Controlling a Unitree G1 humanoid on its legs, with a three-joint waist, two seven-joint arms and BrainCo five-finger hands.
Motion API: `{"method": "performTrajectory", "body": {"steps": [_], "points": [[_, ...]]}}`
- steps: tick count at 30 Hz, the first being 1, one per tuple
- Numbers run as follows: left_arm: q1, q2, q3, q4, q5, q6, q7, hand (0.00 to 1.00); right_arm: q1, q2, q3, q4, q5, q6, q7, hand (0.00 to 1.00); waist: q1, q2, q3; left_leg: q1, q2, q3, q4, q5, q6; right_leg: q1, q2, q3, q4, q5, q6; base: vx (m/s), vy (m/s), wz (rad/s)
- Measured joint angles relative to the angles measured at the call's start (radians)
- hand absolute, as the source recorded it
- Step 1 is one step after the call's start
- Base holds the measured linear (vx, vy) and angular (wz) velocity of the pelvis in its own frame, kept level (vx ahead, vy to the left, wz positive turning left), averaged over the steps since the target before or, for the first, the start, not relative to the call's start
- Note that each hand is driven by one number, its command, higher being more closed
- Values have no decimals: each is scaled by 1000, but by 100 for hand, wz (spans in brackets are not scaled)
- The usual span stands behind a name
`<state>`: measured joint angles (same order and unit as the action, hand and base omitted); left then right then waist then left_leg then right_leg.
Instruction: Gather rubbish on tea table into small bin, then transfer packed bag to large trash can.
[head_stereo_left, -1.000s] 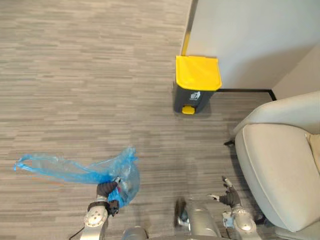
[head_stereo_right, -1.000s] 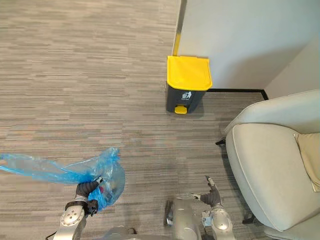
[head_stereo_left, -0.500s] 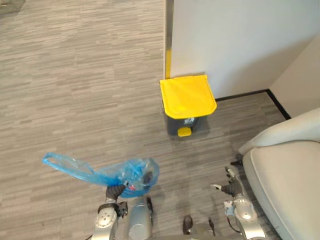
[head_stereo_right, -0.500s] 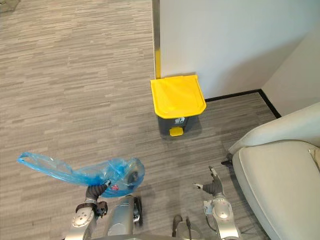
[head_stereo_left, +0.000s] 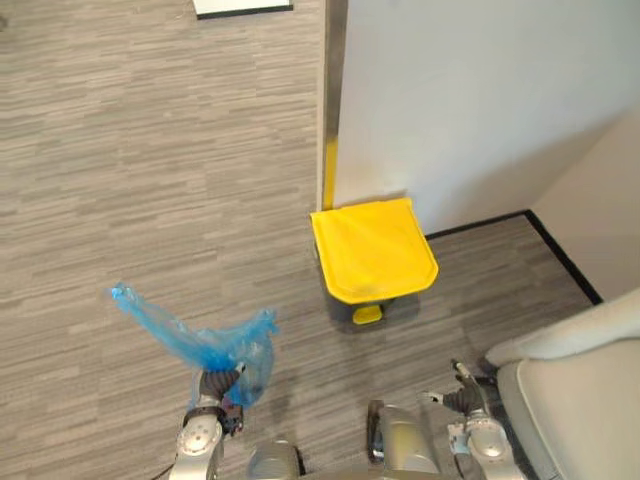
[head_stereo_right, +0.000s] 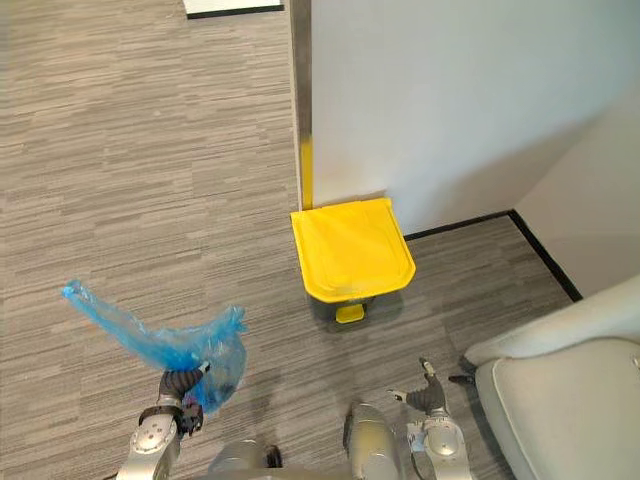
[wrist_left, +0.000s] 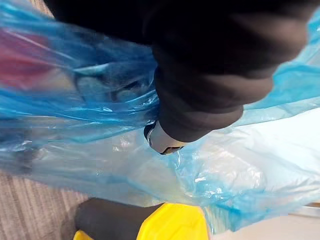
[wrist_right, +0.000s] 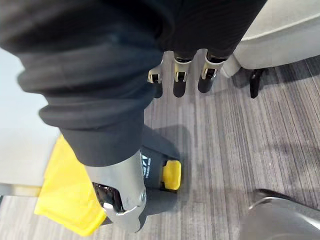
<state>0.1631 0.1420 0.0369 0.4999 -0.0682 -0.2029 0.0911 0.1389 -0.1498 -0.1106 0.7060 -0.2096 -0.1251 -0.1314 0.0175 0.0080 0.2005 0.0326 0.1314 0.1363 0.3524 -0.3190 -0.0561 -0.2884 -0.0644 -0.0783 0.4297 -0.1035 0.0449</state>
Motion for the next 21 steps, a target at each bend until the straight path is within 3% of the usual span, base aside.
{"method": "performTrajectory", "body": {"steps": [3, 5, 7, 8, 9, 10, 13, 16, 21], "points": [[4, -17, 2, 19, 0, 0, 1, 100, -28, -3, -13, 0, 2, 4, 0, 0, -4, 10, -2, 22, 34, -19, 0, 34, -54, 22, 24, -24, 20, -47, -37, 334, -224, 3], [-8, -31, -6, 22, -1, 1, -2, 100, -22, -5, -26, 0, 2, 4, 0, 0, -5, 14, -4, 14, 50, -26, 65, 58, -67, 77, 41, -44, -22, -51, -45, 300, -174, 17], [-22, -53, -8, 22, -1, 2, -3, 100, -8, -6, -39, -8, 3, 5, -4, 0, -4, 11, -5, -42, 69, -19, 230, 110, -50, 155, 45, -57, -88, -51, -45, 277, -112, 20], [-25, -63, -11, 22, -1, 1, -4, 100, -2, -6, -39, -15, 5, 5, -6, 0, 0, -1, -6, -95, 84, 3, 332, 104, -36, 204, 32, -55, -128, -51, -47, 180, -8, 12], [-27, -65, -19, 23, -1, 1, -4, 100, -4, -5, -44, -16, 8, 4, -14, 0, -4, -1, -8, -120, 90, 44, 320, 54, -26, 230, 23, -55, -148, -50, -47, 162, 18, 6], [-29, -65, -26, 22, -1, 1, -4, 100, -4, -4, -53, -15, 10, 2, -18, 0, -5, 0, -9, -136, 95, 69, 296, 43, -25, 237, 21, -56, -155, -50, -47, 129, 67, -3], [-37, -56, -44, 24, 1, 1, -4, 100, -1, -2, -105, 26, 27, 7, -21, 0, -4, 32, -26, -154, 87, 123, 36, 116, -11, 236, 29, -50, -158, -59, -23, 109, 121, -5], [-20, -30, -44, 22, 4, 1, -5, 100, 19, 10, -130, 35, 45, 14, -20, 0, -4, 2, -37, -120, 39, 146, -29, 122, -6, 234, 0, -19, -182, -50, 0, 98, 122, -13], [-6, -15, -41, 25, 28, 2, -7, 100, 18, 14, -137, 59, 51, 14, -18, 0, -4, 2, -38, -92, 25, 192, -74, 129, 3, 231, -6, 25, -214, -36, 22, 18, 49, -25]]}}
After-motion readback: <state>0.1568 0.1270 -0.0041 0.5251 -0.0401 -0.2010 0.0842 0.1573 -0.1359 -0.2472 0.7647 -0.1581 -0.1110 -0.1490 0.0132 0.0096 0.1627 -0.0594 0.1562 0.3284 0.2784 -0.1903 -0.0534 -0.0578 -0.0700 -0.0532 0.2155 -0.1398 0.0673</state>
